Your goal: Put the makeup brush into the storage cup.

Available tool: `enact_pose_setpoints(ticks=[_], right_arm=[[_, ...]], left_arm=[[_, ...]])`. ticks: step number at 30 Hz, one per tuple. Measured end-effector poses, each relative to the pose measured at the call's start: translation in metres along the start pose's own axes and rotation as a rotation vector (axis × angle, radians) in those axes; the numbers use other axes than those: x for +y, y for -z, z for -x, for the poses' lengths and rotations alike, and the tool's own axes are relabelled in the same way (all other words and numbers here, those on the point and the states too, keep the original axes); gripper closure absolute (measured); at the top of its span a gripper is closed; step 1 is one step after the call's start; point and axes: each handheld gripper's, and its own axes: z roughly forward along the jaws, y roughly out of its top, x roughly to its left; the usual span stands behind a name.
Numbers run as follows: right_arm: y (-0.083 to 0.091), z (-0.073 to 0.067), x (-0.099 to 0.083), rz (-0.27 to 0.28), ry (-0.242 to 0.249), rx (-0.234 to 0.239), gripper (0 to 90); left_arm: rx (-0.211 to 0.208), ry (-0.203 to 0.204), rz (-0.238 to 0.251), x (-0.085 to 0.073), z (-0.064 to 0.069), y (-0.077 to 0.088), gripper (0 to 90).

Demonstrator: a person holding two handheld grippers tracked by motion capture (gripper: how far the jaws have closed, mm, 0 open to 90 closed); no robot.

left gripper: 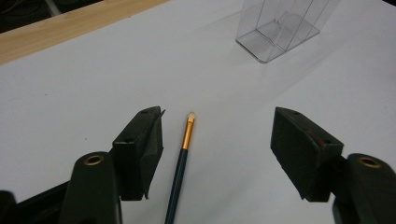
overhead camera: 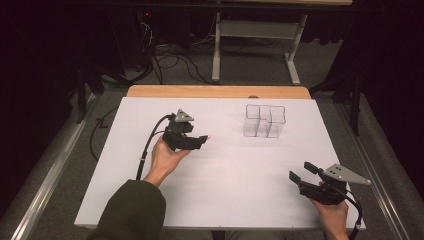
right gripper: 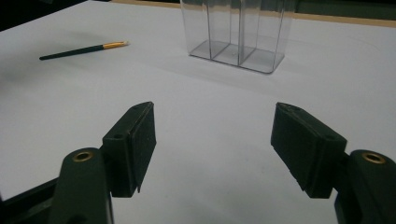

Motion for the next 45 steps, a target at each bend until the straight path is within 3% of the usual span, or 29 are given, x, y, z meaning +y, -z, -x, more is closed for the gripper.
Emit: enact_pose_setpoints(ticks=[4, 12, 17, 24, 35, 45], right_arm=[[0.0, 0.0, 0.0, 0.0, -0.001, 0.001, 33.0], [0.0, 0.0, 0.0, -0.002, -0.002, 0.001, 32.9], [0.0, 0.001, 0.0, 0.0, -0.001, 0.003, 32.9], [0.0, 0.001, 0.0, 0.0, -0.002, 0.003, 32.9], [0.001, 0.001, 0.0, 0.0, -0.004, 0.001, 33.0], [0.001, 0.001, 0.0, 0.001, -0.004, -0.001, 33.1]], left_arm=[[0.003, -0.01, 0.0, 0.002, 0.0, 0.001, 34.5], [0.031, -0.047, -0.05, 0.007, 0.001, 0.003, 35.2], [0.021, -0.034, -0.088, 0.009, 0.001, 0.001, 35.8], [0.042, -0.068, -0.127, 0.011, 0.003, -0.001, 36.1], [0.035, -0.1, -0.187, 0.018, 0.005, -0.004, 37.9], [0.043, -0.095, -0.247, 0.02, 0.004, -0.008, 37.7]])
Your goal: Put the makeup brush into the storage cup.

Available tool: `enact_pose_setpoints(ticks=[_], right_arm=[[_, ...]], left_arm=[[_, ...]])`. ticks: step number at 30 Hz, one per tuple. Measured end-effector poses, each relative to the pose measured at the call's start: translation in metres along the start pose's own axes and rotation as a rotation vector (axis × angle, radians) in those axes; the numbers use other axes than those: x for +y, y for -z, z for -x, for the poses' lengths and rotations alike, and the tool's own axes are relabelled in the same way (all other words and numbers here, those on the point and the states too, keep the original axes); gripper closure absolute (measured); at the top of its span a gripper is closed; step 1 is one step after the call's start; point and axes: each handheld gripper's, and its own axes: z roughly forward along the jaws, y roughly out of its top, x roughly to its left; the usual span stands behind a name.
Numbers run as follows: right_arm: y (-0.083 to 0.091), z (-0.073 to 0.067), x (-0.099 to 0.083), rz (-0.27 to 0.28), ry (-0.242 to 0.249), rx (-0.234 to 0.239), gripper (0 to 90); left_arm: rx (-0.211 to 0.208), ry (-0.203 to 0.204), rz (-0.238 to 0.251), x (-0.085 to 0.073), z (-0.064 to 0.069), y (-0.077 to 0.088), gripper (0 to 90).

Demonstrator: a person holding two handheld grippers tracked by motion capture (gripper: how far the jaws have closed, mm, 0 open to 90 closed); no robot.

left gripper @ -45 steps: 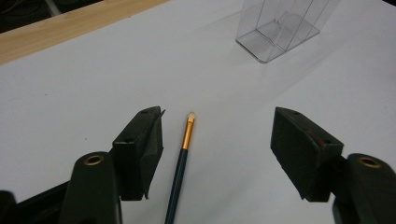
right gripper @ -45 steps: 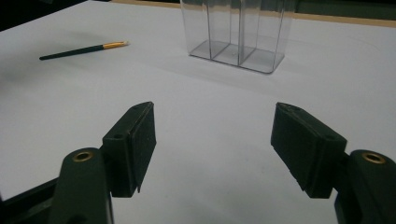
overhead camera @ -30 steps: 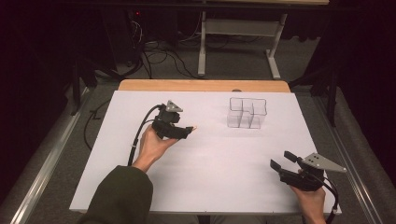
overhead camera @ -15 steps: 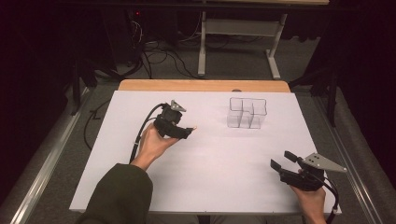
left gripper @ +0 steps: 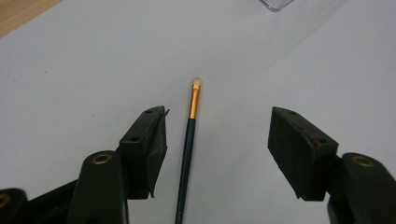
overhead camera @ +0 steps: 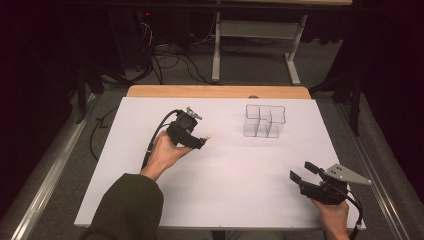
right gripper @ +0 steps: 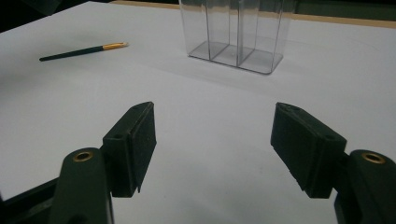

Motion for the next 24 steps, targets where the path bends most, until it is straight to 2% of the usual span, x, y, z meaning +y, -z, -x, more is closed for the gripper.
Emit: enact_pose_setpoints(ticks=[6, 24], right_arm=[[-0.0002, -0.0002, 0.0, -0.003, 0.002, 0.001, 33.2], [-0.0003, 0.0001, 0.0, -0.007, -0.001, -0.001, 33.4]], left_arm=[[-0.002, 0.011, -0.023, 0.0, -0.0036, -0.0009, 38.3], [0.013, -0.024, -0.099, 0.0066, -0.0031, -0.0074, 37.4]])
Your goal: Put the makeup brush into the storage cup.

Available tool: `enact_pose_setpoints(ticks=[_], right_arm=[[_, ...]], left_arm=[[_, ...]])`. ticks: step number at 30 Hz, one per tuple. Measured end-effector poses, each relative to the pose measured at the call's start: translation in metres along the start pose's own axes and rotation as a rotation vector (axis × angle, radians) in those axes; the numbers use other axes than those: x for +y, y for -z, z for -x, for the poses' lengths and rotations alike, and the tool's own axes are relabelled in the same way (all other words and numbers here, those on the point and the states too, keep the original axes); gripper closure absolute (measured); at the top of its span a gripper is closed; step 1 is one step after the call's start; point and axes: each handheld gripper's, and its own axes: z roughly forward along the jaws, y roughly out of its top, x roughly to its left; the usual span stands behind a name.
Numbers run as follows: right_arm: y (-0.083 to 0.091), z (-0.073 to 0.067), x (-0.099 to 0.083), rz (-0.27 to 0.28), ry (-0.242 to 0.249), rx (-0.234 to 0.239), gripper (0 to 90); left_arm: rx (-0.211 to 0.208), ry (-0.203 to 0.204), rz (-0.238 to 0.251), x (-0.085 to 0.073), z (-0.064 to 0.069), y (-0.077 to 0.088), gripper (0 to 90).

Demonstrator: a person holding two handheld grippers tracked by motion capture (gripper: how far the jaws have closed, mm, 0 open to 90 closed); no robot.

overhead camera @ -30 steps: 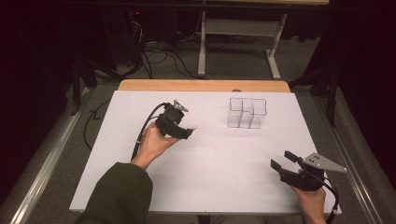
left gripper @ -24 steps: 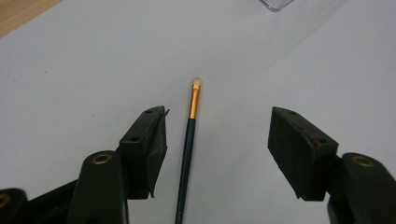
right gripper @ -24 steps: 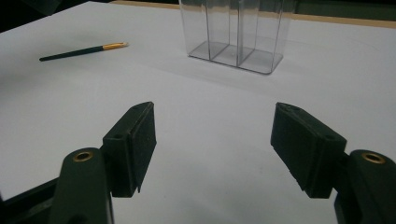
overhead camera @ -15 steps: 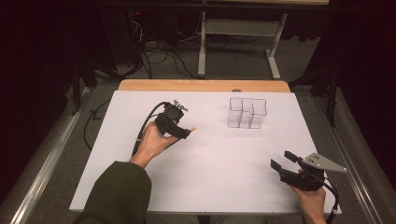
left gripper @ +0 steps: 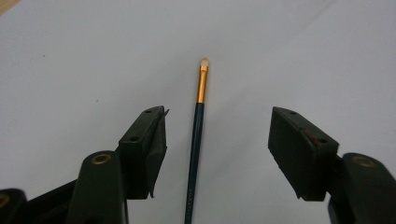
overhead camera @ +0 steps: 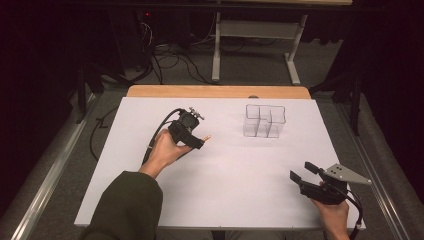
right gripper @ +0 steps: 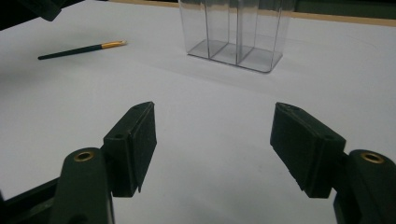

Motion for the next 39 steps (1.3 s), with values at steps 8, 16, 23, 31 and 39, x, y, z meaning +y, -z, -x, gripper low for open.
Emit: enact_pose_setpoints(ticks=[8, 16, 23, 31, 39], right_arm=[[0.0, 0.0, 0.0, 0.0, 0.003, -0.002, 33.5], [0.0, 0.0, 0.0, -0.001, 0.003, 0.0, 33.5], [0.0, 0.0, 0.0, -0.005, 0.004, 0.006, 33.7], [0.0, 0.001, 0.0, -0.005, 0.004, 0.01, 33.8], [-0.001, 0.001, 0.0, -0.015, 0.002, 0.016, 34.1]], left_arm=[[-0.002, -0.004, -0.053, 0.003, -0.004, -0.002, 39.2], [-0.001, -0.017, -0.12, 0.005, -0.004, -0.01, 39.3], [-0.024, -0.001, -0.156, 0.005, -0.007, -0.019, 39.1], [-0.031, 0.002, -0.189, 0.004, -0.011, -0.027, 39.9], [-0.028, 0.002, -0.23, 0.003, -0.012, -0.037, 42.6]])
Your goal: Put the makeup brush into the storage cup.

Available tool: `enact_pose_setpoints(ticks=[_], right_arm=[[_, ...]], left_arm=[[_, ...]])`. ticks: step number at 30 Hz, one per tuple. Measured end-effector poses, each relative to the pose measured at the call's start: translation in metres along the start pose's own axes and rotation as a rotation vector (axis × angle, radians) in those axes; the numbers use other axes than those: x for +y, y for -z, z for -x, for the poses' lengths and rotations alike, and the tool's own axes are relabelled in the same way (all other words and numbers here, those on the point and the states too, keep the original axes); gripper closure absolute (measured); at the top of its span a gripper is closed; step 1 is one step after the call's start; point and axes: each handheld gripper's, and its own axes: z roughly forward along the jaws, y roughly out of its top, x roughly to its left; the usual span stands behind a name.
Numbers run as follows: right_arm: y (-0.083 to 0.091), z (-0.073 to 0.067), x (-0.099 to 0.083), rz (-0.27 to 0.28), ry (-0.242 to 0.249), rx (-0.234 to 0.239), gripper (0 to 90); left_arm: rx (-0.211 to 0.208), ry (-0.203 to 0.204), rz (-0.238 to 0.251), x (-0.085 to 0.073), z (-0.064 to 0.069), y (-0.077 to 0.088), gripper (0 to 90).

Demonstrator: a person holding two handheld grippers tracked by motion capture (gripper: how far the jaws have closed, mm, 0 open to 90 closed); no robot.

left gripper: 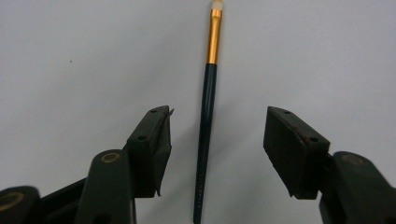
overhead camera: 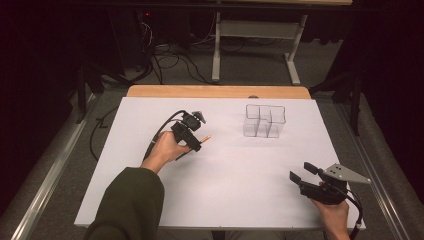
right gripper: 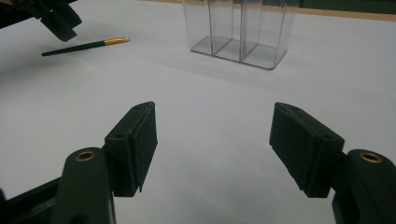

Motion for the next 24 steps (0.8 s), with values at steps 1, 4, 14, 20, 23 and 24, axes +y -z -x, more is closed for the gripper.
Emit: enact_pose_setpoints(ticks=[1, 4, 14, 20, 23, 24], right_arm=[[0.0, 0.0, 0.0, 0.0, 0.0, 0.001, 34.1], [0.0, 0.0, 0.0, -0.001, 0.004, 0.002, 34.2], [0.0, 0.0, 0.0, -0.004, 0.004, 0.005, 34.6], [-0.001, 0.0, 0.0, -0.012, 0.003, 0.011, 34.6], [-0.001, 0.0, 0.0, -0.014, 0.006, 0.013, 34.6], [-0.001, 0.0, 0.0, -0.015, 0.005, 0.014, 34.6]], left_arm=[[0.001, -0.001, -0.007, 0.0, 0.0, -0.001, 43.3], [0.003, 0.0, -0.019, 0.001, -0.001, -0.005, 45.5], [0.005, 0.025, -0.035, 0.002, -0.006, -0.011, 51.7], [-0.002, 0.025, -0.054, 0.002, -0.006, -0.016, 54.2], [-0.01, 0.025, -0.062, 0.002, -0.007, -0.017, 55.9], [-0.011, 0.027, -0.062, 0.002, -0.007, -0.018, 56.6]])
